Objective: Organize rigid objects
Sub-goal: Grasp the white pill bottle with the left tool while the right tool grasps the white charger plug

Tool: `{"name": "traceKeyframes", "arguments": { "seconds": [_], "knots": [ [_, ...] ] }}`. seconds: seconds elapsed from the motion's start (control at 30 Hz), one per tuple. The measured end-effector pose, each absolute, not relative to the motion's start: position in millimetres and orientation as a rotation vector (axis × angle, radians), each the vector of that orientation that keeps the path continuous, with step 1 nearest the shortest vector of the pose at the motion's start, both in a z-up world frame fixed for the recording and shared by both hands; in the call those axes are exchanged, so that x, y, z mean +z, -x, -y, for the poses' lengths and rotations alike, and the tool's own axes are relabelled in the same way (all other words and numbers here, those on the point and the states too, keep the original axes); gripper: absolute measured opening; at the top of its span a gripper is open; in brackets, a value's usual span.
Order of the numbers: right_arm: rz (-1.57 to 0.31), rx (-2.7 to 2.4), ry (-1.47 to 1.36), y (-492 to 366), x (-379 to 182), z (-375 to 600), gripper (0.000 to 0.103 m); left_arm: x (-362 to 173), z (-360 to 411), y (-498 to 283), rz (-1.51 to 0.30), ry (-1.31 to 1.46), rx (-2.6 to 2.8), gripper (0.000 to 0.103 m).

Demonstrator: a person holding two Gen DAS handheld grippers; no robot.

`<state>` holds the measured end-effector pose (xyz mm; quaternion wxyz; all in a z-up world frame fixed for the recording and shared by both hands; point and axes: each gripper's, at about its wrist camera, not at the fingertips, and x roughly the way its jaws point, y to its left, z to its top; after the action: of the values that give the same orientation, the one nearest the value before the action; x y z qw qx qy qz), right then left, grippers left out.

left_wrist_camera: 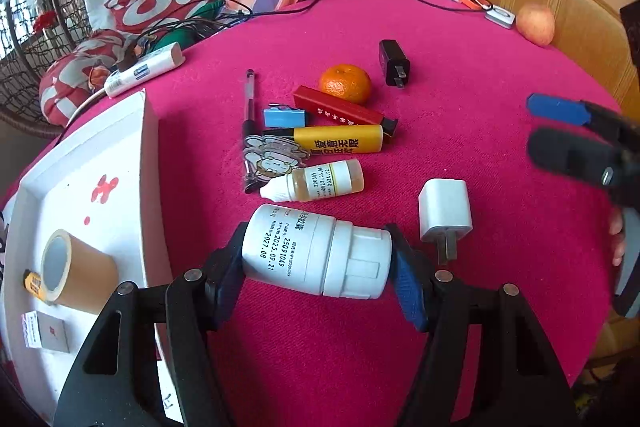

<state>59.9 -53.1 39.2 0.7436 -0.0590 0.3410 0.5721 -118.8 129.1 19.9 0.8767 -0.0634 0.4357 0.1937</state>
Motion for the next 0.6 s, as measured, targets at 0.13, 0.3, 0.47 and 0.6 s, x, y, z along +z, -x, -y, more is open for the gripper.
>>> {"name": "traceKeyframes", "arguments": {
  "seconds": [0.13,0.3,0.47,0.6],
  "knots": [
    [-0.739,1.377,0.287,-30.4,32.8,32.3,0.103,39.6,-137.6,137.9,-0.849,0.185,0.43,0.065],
    [-0.654,1.436,0.505,-0.3,27.5,2.7,0.103,52.9,-140.2,152.4,-0.805,0.209,0.441,0.065],
    [-0.694,1.471,0.599,4.0,15.6,-13.0,0.064,56.6,-143.9,161.3,-0.79,0.233,0.449,0.065],
    [-0.706,1.458,0.62,3.6,13.1,-9.4,0.046,58.7,-144.4,163.7,-0.777,0.246,0.447,0.065]
  ]
}}
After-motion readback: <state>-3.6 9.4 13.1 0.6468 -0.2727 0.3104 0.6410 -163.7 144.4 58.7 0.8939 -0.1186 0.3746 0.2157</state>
